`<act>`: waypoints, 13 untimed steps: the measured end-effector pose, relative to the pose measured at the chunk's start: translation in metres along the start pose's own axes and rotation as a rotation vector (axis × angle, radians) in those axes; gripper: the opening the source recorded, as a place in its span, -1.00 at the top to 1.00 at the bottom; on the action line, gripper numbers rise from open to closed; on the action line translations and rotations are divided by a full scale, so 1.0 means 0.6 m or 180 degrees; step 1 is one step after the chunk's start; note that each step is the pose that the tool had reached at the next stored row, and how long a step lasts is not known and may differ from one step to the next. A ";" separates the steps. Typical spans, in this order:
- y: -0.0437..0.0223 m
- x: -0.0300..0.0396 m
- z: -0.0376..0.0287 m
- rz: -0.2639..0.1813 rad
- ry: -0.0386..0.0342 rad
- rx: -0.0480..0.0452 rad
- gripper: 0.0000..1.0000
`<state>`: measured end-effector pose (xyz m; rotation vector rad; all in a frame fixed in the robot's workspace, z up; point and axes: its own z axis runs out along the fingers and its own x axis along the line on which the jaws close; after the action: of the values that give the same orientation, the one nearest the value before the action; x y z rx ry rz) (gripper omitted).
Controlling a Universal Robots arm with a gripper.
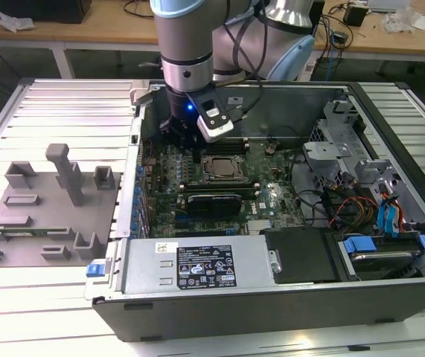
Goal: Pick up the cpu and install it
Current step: 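Install the first cpu locking lever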
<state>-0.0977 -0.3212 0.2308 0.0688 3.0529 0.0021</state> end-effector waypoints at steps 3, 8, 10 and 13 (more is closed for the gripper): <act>0.000 -0.001 -0.013 0.0000 0.0000 0.0000 0.79; 0.000 -0.003 -0.032 0.0000 0.0000 -0.0001 0.79; 0.000 -0.003 -0.032 0.0000 0.0000 0.0000 0.79; 0.000 -0.003 -0.032 0.0000 0.0000 0.0000 0.79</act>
<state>-0.0977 -0.3212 0.2502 0.0689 3.0528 0.0022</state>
